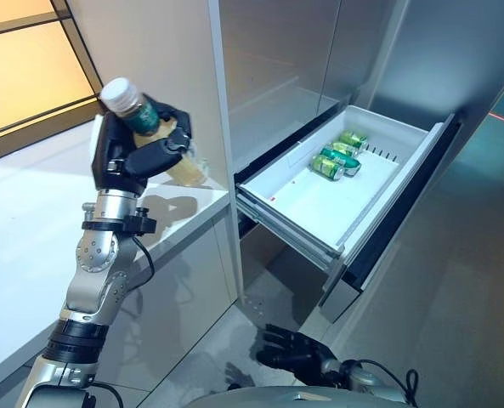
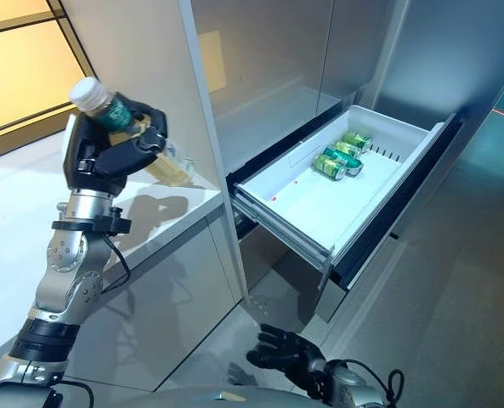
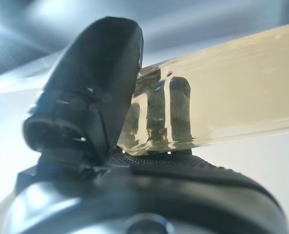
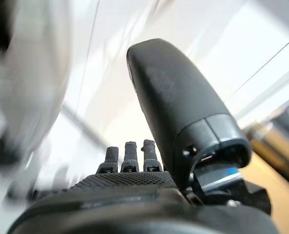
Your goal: Put drinks into fridge and close the fridge
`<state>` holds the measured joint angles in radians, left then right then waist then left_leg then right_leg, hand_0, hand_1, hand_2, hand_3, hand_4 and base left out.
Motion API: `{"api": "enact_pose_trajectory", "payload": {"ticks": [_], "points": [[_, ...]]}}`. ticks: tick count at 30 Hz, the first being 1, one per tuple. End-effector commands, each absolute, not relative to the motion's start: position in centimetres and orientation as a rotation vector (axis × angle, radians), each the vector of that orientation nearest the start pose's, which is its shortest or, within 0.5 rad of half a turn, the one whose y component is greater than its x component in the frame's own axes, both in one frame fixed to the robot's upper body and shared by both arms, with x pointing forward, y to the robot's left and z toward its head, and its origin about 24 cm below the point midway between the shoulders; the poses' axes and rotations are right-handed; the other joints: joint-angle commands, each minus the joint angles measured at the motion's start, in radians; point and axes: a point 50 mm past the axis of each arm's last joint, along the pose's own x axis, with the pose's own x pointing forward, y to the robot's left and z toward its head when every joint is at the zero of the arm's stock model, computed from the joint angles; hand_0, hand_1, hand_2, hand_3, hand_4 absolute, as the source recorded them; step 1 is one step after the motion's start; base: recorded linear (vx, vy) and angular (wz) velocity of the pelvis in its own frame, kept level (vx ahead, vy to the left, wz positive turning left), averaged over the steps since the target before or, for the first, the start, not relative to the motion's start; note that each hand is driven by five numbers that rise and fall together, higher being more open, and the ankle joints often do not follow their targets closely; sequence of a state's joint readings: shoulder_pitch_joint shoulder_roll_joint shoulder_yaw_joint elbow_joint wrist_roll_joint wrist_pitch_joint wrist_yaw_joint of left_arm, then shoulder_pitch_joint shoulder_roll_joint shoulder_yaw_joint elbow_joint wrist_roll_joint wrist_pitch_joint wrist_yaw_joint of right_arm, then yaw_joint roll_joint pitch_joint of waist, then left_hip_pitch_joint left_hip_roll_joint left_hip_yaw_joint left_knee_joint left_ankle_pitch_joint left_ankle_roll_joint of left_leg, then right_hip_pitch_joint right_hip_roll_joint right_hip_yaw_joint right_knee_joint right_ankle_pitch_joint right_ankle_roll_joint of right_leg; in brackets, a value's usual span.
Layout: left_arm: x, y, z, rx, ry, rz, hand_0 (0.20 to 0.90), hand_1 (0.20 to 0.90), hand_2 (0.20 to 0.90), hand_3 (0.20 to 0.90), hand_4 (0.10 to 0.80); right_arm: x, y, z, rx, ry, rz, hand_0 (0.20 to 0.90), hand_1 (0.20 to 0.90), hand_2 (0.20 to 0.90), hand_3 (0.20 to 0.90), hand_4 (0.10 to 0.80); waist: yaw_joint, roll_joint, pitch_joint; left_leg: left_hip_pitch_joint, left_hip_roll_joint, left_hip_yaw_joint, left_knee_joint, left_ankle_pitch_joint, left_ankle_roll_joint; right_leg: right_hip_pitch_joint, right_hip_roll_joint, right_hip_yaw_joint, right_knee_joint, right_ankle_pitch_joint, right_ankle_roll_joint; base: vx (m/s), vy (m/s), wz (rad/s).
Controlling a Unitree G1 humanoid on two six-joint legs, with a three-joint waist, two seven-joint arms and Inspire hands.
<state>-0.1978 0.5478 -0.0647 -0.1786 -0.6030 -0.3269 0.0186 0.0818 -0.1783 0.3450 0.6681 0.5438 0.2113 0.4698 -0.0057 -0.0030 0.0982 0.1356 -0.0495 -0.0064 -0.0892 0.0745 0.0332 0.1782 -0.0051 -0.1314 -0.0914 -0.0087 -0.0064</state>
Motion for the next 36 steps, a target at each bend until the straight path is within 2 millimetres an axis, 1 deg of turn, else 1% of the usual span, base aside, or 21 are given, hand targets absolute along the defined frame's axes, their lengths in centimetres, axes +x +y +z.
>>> {"api": "enact_pose_trajectory", "payload": {"ticks": [1,2,3,4,5,6,7,8,9,10,11,12,13,14,16,20,30,36], "points": [[25.1,18.5,26.2,-0.198,-1.089,-0.376,0.300,0.300,0.300,0.200,0.100,17.7,-8.6,-7.4,0.653,0.689,0.729,0.900,0.900,0.900,0.900,0.800,-0.007,0.030,-0.055,0.035,-0.002,0.023,0.002,-0.128,-0.013,-0.022,0.018,0.018,0.072,-0.078,0.049,-0.051,-0.034,-0.07],[25.0,18.2,26.0,-0.222,-1.073,-0.418,0.300,0.300,0.300,0.200,0.100,18.4,-8.2,-6.0,0.658,0.620,0.783,0.900,0.900,0.900,0.900,0.800,-0.010,0.029,-0.052,0.037,-0.002,0.026,0.002,-0.127,-0.013,-0.022,0.016,0.018,0.070,-0.074,0.051,-0.067,-0.036,-0.11],[25.0,17.6,25.6,-0.245,-1.045,-0.478,0.300,0.300,0.300,0.200,0.100,19.3,-8.0,-4.0,0.603,0.487,0.858,0.900,0.900,0.900,0.900,0.800,-0.013,0.026,-0.049,0.038,-0.003,0.029,0.002,-0.125,-0.011,-0.022,0.015,0.020,0.067,-0.069,0.054,-0.053,-0.024,-0.09],[25.0,17.6,25.5,-0.247,-1.042,-0.483,0.300,0.300,0.300,0.200,0.100,19.5,-7.9,-3.5,0.600,0.477,0.859,0.900,0.900,0.900,0.900,0.800,-0.013,0.025,-0.049,0.038,-0.003,0.030,0.002,-0.125,-0.011,-0.022,0.014,0.020,0.067,-0.069,0.054,-0.051,-0.017,-0.07],[24.9,17.2,25.0,-0.263,-1.022,-0.517,0.300,0.300,0.300,0.200,0.100,20.5,-8.0,-1.2,0.550,0.372,0.904,0.900,0.900,0.900,0.900,0.800,-0.015,0.023,-0.046,0.039,-0.003,0.034,0.002,-0.123,-0.011,-0.023,0.013,0.021,0.065,-0.064,0.057,-0.042,-0.004,-0.06],[24.8,16.7,24.3,-0.288,-0.988,-0.565,0.300,0.300,0.300,0.200,0.100,21.6,-8.4,1.6,0.481,0.228,0.927,0.900,0.900,0.900,0.900,0.800,-0.018,0.021,-0.043,0.040,-0.003,0.039,0.002,-0.121,-0.010,-0.025,0.011,0.026,0.065,-0.059,0.060,-0.044,-0.003,-0.07],[24.8,16.6,24.2,-0.291,-0.983,-0.571,0.300,0.300,0.300,0.200,0.100,21.9,-8.4,2.5,0.463,0.198,0.931,0.900,0.900,0.900,0.900,0.800,-0.019,0.021,-0.043,0.041,-0.003,0.040,0.002,-0.121,-0.009,-0.026,0.011,0.028,0.065,-0.058,0.060,-0.052,0.006,-0.18],[24.9,16.2,23.5,-0.305,-0.958,-0.608,0.300,0.300,0.300,0.200,0.100,23.0,-8.6,5.7,0.390,0.057,0.953,0.900,0.900,0.900,0.900,0.800,-0.022,0.019,-0.041,0.041,-0.004,0.043,0.002,-0.120,-0.006,-0.029,0.011,0.035,0.065,-0.054,0.061,-0.046,0.010,-0.22],[24.9,15.8,23.1,-0.313,-0.938,-0.633,0.300,0.300,0.300,0.200,0.100,23.7,-8.8,7.9,0.338,-0.028,0.954,0.900,0.900,0.900,0.900,0.800,-0.025,0.017,-0.042,0.040,-0.005,0.045,0.002,-0.120,-0.005,-0.033,0.010,0.040,0.066,-0.051,0.062,-0.041,0.009,-0.28],[24.9,15.8,23.1,-0.314,-0.938,-0.634,0.300,0.300,0.300,0.200,0.100,23.7,-8.8,7.9,0.338,-0.028,0.953,0.900,0.900,0.900,0.900,0.800,-0.025,0.018,-0.041,0.041,-0.005,0.046,0.002,-0.120,-0.005,-0.033,0.010,0.040,0.066,-0.051,0.062,-0.032,0.010,-0.24],[25.0,15.5,22.8,-0.313,-0.922,-0.656,0.300,0.300,0.300,0.200,0.100,24.5,-9.1,10.4,0.276,-0.131,0.947,0.900,0.900,0.900,0.900,0.800,-0.028,0.016,-0.042,0.041,-0.006,0.049,0.002,-0.121,-0.002,-0.036,0.009,0.045,0.067,-0.049,0.062,-0.020,0.006,-0.18],[25.0,15.4,22.8,-0.315,-0.919,-0.662,0.300,0.300,0.300,0.200,0.100,24.6,-9.2,10.7,0.272,-0.141,0.944,0.900,0.900,0.900,0.900,0.800,-0.027,0.016,-0.041,0.041,-0.006,0.050,0.002,-0.121,-0.002,-0.036,0.009,0.046,0.068,-0.049,0.062,-0.034,0.008,-0.13],[25.1,15.0,22.7,-0.316,-0.905,-0.682,0.300,0.300,0.300,0.200,0.100,25.0,-9.2,12.1,0.250,-0.193,0.931,0.900,0.900,0.900,0.900,0.800,-0.029,0.015,-0.041,0.041,-0.007,0.051,0.002,-0.121,0.001,-0.039,0.010,0.053,0.069,-0.047,0.061,-0.029,0.003,-0.13],[25.2,14.8,22.6,-0.312,-0.897,-0.694,0.300,0.300,0.300,0.200,0.100,25.2,-9.2,12.8,0.236,-0.222,0.918,0.900,0.900,0.900,0.900,0.800,-0.029,0.014,-0.041,0.042,-0.007,0.053,0.002,-0.122,0.003,-0.040,0.009,0.055,0.070,-0.047,0.061,-0.037,0.003,-0.13],[25.3,14.3,22.5,-0.309,-0.875,-0.726,0.300,0.300,0.300,0.200,0.100,25.6,-9.4,14.0,0.219,-0.267,0.901,0.900,0.900,0.900,0.900,0.800,-0.031,0.013,-0.043,0.043,-0.008,0.057,0.002,-0.124,0.007,-0.042,0.009,0.059,0.071,-0.045,0.061,-0.032,0.001,-0.11],[25.3,13.3,22.3,-0.275,-0.847,-0.768,0.300,0.300,0.300,0.200,0.100,25.7,-9.9,15.3,0.189,-0.304,0.893,0.900,0.900,0.900,0.900,0.800,-0.038,0.007,-0.046,0.043,-0.010,0.062,0.002,-0.129,0.013,-0.047,0.010,0.070,0.070,-0.041,0.062,-0.035,-0.002,-0.02],[26.0,11.8,22.3,-0.204,-0.816,-0.797,0.300,0.300,0.300,0.200,0.100,25.8,-10.2,16.4,0.147,-0.346,0.913,0.900,0.900,0.900,0.900,0.800,-0.055,0.000,-0.049,0.041,-0.011,0.074,0.002,-0.131,0.015,-0.055,0.014,0.082,0.069,-0.030,0.063,-0.025,-0.003,-0.05],[26.8,11.5,22.0,-0.062,-0.790,-0.753,0.300,0.300,0.300,0.200,0.100,26.0,-10.4,17.3,0.068,-0.378,0.909,0.900,0.900,0.900,0.900,0.800,-0.061,-0.001,-0.050,0.041,-0.012,0.077,0.002,-0.132,0.013,-0.057,0.018,0.087,0.070,-0.030,0.061,0.000,0.000,0.00]]}}
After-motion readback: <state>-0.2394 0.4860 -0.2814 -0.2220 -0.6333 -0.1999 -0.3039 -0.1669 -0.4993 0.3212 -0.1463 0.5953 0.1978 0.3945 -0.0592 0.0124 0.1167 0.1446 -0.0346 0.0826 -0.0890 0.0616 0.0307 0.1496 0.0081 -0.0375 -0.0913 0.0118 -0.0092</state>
